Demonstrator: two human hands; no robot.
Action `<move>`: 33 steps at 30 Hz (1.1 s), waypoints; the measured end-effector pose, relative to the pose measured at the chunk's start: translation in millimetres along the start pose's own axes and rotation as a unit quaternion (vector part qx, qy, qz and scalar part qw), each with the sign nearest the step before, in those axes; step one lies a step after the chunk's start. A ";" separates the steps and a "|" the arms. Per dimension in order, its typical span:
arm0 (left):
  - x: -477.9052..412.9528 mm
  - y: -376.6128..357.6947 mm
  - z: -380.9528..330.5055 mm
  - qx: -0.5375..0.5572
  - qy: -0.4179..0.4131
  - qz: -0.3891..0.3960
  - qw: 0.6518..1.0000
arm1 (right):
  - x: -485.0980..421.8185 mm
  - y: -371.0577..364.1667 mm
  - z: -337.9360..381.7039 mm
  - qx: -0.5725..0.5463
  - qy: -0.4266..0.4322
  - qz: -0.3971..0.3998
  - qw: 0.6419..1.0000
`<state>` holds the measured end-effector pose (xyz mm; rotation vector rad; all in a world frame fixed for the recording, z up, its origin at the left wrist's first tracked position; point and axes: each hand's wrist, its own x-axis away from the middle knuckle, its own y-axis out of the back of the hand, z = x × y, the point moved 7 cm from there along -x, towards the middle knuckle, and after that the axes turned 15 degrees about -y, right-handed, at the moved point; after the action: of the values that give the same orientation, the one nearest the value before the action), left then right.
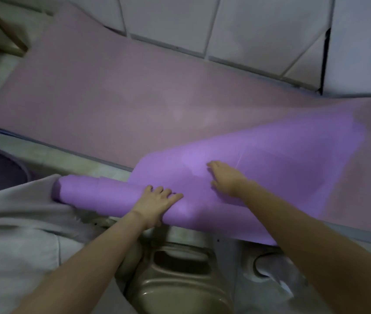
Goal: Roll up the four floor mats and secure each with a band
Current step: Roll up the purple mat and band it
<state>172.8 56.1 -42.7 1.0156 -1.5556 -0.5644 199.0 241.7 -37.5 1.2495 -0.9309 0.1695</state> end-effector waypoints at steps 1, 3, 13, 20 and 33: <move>-1.5 -3.4 3.9 0.011 -0.001 0.000 1.000 | -15.8 9.6 2.4 0.020 0.004 -0.027 0.999; -5.3 -8.4 9.9 0.030 -0.011 0.005 0.999 | -45.7 21.5 9.9 0.072 0.009 -0.053 0.996; -24.9 -16.9 25.8 0.053 -0.060 0.043 0.996 | -116.6 10.0 10.9 0.116 -0.043 0.005 0.992; -41.4 -18.7 18.9 0.074 -0.069 0.055 0.993 | -124.6 11.6 9.2 0.236 -0.001 -0.032 0.971; -46.9 -35.8 3.4 0.076 -0.033 0.043 0.996 | -72.1 -7.4 2.2 0.184 -0.005 0.161 0.970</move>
<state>179.8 76.6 -97.6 1.0464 -1.7125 -0.4290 156.2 263.4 -92.0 1.4290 -1.1421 0.6158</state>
